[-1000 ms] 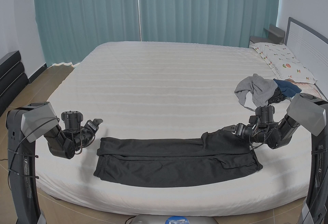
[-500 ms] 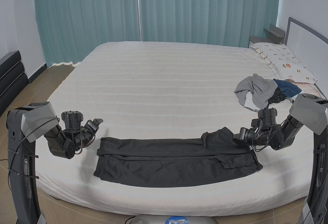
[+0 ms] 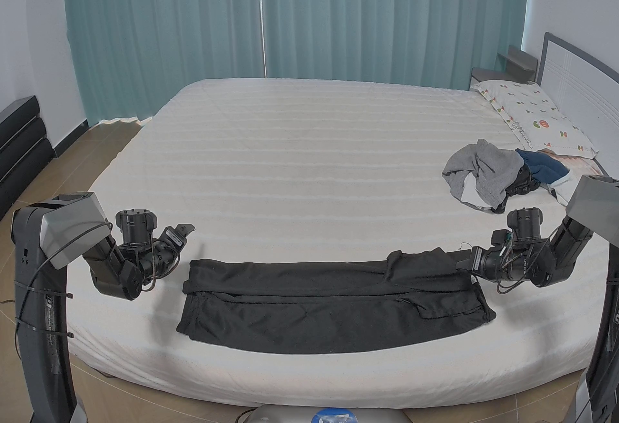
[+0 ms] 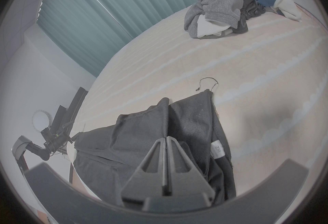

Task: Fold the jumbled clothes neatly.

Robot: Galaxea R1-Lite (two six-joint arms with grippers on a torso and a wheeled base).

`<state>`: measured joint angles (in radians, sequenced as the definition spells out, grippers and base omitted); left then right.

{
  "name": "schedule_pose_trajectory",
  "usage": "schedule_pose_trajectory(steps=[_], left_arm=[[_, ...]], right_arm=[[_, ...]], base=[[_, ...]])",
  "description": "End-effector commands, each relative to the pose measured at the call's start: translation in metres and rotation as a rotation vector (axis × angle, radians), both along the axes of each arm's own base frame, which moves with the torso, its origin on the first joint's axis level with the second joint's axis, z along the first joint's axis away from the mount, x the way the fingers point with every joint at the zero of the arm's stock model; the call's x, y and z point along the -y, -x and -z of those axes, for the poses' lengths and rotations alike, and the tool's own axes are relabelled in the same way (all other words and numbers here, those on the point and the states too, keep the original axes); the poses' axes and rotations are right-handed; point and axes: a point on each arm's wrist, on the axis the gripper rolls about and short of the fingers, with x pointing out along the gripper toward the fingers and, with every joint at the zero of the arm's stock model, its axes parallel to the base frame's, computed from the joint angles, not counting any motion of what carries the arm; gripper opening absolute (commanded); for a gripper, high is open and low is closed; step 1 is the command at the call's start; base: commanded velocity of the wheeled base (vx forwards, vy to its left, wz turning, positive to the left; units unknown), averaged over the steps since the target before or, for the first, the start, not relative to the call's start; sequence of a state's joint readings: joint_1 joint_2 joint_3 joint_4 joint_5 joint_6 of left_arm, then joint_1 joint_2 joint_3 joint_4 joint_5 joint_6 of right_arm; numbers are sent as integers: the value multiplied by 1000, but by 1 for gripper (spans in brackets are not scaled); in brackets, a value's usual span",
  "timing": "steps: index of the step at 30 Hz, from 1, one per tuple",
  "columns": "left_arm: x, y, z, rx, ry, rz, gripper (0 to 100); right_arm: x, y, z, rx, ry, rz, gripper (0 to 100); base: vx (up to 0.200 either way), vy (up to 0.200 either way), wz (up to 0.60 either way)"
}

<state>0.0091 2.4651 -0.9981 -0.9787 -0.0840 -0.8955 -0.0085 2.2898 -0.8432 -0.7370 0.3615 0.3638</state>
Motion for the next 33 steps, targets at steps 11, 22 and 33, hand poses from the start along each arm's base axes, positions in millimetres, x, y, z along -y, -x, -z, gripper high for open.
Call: schedule_pose_trajectory(steps=[11, 22, 33], left_arm=[[0, 7, 1, -20, 5, -2, 100], [-1, 15, -5, -31, 15, 5, 100], [-1, 21, -20, -10, 4, 11, 100]], right_arm=[[11, 21, 1, -28, 38, -13, 0], [5, 29, -31, 3, -27, 63, 100], [-60, 57, -46, -95, -173, 334, 100]], base=[[0, 0, 0], [0, 0, 0], [0, 0, 0]])
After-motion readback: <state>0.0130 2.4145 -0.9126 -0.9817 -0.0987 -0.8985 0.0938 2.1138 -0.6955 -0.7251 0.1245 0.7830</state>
